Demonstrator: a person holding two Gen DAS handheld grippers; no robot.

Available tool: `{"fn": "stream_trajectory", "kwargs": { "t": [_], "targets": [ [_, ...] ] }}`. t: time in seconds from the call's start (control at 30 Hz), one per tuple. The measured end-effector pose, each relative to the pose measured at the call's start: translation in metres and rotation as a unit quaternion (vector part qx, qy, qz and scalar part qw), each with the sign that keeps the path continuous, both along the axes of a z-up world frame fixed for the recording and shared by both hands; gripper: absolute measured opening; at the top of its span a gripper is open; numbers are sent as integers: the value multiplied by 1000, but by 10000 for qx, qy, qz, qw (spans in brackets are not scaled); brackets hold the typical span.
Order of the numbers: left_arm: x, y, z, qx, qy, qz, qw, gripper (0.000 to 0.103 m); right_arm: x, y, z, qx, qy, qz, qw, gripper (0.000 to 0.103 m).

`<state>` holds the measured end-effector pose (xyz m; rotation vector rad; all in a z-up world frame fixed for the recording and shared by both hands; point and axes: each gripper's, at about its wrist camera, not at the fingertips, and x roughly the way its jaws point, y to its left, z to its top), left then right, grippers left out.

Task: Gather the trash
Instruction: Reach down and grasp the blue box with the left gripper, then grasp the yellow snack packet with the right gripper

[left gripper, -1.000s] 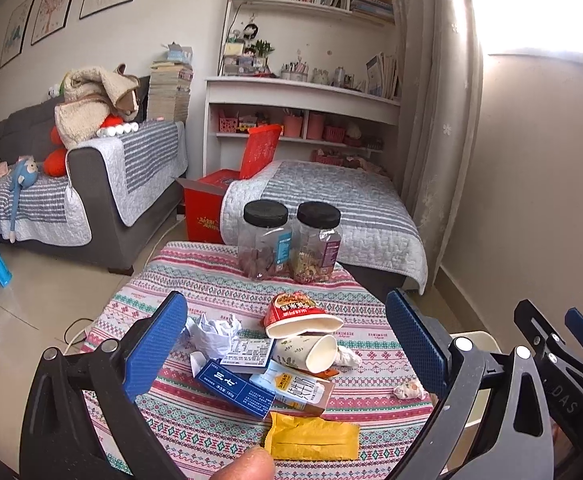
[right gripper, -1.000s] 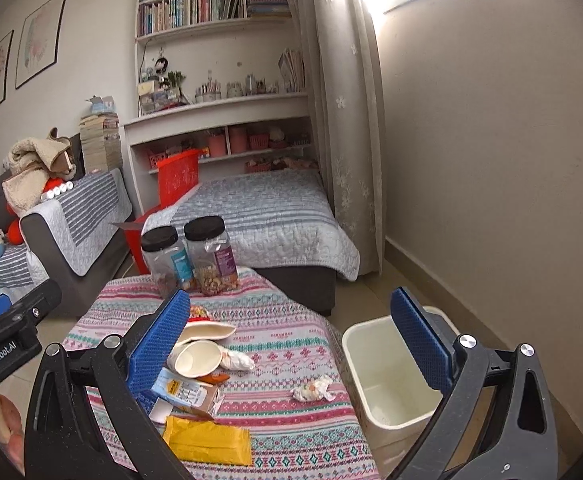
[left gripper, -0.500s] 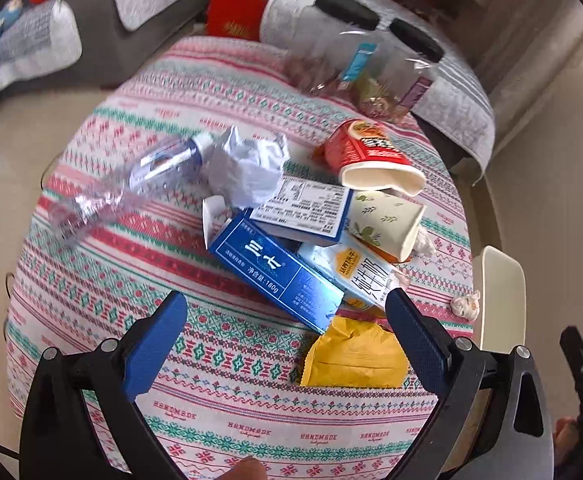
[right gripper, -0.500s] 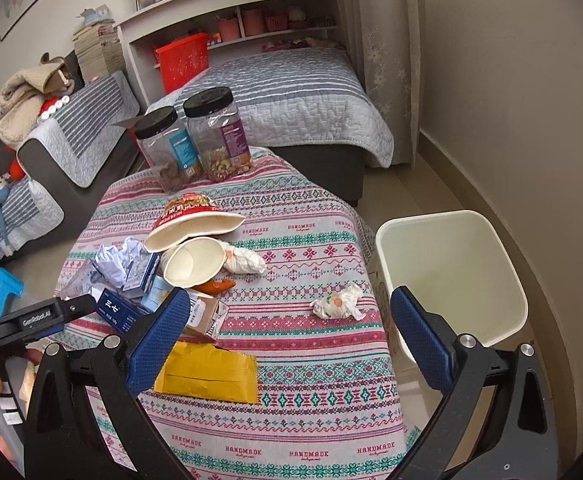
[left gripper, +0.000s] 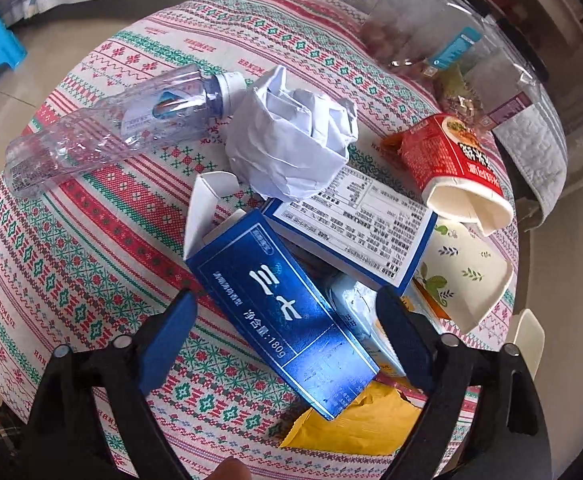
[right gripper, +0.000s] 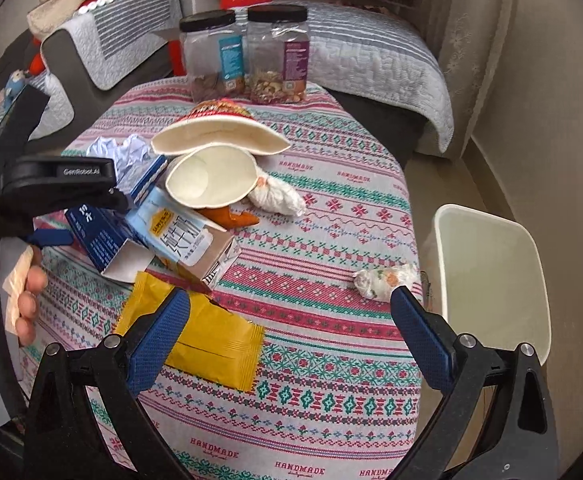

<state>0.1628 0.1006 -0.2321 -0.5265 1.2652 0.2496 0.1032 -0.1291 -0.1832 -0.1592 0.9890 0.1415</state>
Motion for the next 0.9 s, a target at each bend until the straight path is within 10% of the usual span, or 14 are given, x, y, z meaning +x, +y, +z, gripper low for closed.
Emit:
{"fn": "stream_trajectory", "kwargs": {
  "t": [0.23,0.9],
  "targets": [
    [-15,-14,9,259,-25,-793,9965,47,0,29,-31,-172,176,983,9948,96],
    [-62,4,79,760,-938,-1726,9776,35,-31,88,-70,-989,633,3040,9454,96]
  ]
}}
